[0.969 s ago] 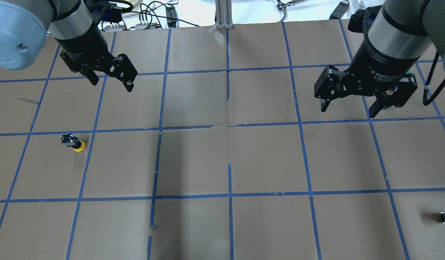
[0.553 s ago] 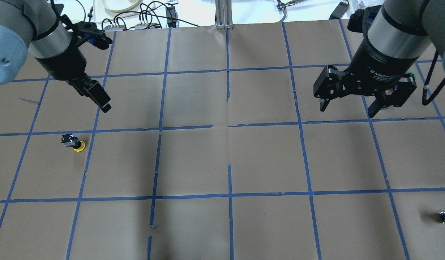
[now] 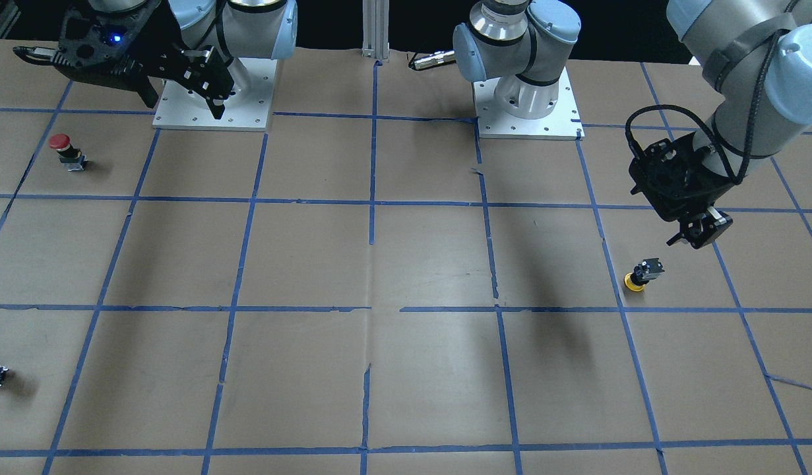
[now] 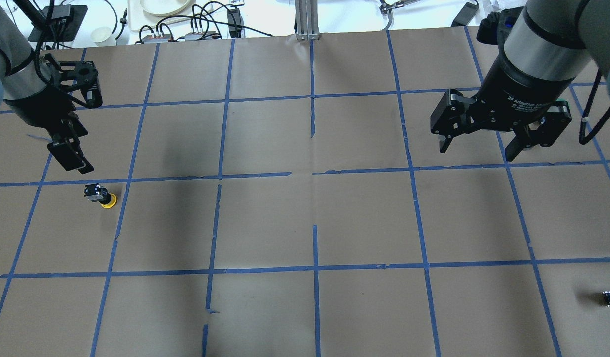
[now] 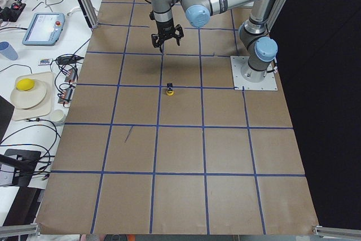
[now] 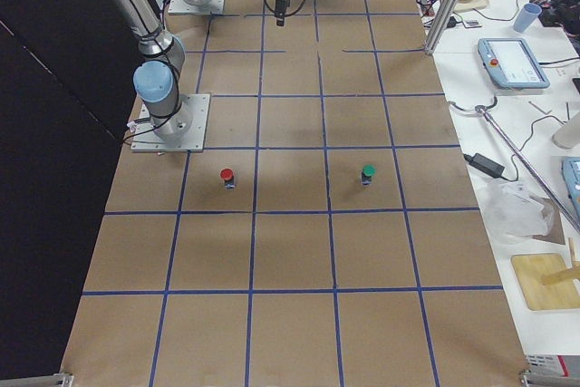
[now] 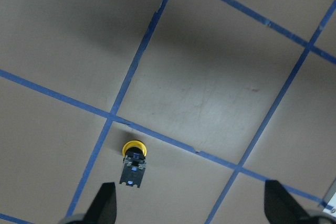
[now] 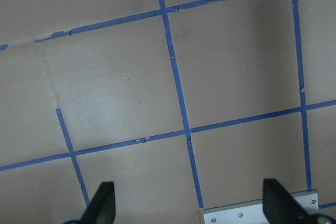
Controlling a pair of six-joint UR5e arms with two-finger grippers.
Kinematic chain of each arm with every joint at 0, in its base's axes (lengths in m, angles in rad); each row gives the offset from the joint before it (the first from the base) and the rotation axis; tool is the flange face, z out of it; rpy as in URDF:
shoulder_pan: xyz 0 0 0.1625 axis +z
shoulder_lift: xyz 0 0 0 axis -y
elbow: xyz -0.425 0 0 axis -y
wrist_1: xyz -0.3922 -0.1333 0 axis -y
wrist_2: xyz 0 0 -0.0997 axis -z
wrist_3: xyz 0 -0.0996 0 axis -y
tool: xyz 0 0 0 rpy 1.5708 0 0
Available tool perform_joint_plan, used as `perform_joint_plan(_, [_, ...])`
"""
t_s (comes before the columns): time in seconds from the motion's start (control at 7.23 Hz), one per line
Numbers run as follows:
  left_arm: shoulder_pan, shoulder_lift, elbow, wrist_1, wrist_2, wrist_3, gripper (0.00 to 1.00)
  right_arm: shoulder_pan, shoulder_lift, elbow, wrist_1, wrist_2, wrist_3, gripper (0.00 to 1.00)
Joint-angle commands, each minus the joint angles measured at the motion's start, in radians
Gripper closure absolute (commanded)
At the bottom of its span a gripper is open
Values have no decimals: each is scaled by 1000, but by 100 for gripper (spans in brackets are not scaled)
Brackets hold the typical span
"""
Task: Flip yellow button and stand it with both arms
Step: 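Lower the left gripper over the yellow button and close on its black base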
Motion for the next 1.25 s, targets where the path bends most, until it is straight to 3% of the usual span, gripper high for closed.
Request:
perform_joint_plan(0.0, [28, -58, -135, 280, 7, 260, 1, 0, -1, 0, 0, 2, 1, 0])
perform_joint_plan(0.14, [81, -75, -205, 412, -6, 401, 1, 0, -1, 0, 0, 3, 0, 0])
perform_joint_plan(0.42, [184, -113, -280, 452, -99, 551, 1, 0, -1, 0, -2, 3, 1, 0])
perform_joint_plan(1.11, [217, -163, -288, 502, -124, 577, 1, 0, -1, 0, -2, 2, 1, 0])
